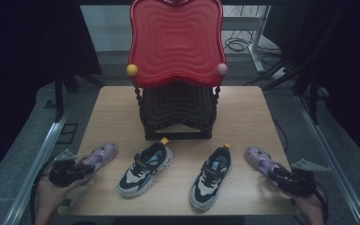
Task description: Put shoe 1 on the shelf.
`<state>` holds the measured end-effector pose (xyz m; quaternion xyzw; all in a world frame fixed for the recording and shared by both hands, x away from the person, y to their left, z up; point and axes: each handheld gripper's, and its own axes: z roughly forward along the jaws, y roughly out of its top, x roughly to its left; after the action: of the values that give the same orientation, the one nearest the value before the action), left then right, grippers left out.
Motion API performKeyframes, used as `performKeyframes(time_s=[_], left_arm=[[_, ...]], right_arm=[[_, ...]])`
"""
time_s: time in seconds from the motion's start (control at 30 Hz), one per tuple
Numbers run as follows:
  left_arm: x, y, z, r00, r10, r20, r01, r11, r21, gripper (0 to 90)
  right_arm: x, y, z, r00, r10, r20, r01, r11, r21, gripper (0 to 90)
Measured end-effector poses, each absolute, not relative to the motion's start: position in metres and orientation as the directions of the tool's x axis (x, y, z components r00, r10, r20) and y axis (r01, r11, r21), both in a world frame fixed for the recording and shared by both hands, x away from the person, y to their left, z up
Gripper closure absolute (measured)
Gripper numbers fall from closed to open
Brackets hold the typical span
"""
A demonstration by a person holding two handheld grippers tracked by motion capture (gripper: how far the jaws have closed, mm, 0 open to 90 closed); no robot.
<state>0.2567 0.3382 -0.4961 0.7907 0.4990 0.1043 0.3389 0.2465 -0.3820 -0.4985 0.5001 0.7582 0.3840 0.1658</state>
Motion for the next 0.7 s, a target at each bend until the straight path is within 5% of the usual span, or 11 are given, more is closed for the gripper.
performKeyframes(time_s=[0.17,0.7], left_arm=[[0.256,0.3382,-0.4972,0.479,0.86,-0.179,0.718,-0.266,0.644,85.7],[0.2555,0.3414,-0.4945,0.445,0.874,-0.194,0.713,-0.216,0.667,86.6]], right_arm=[[0.2491,-0.3785,-0.5014,-0.454,0.88,0.138,0.641,0.215,0.737,82.6],[0.2503,-0.3799,-0.5035,-0.453,0.873,0.18,0.635,0.174,0.753,85.6]])
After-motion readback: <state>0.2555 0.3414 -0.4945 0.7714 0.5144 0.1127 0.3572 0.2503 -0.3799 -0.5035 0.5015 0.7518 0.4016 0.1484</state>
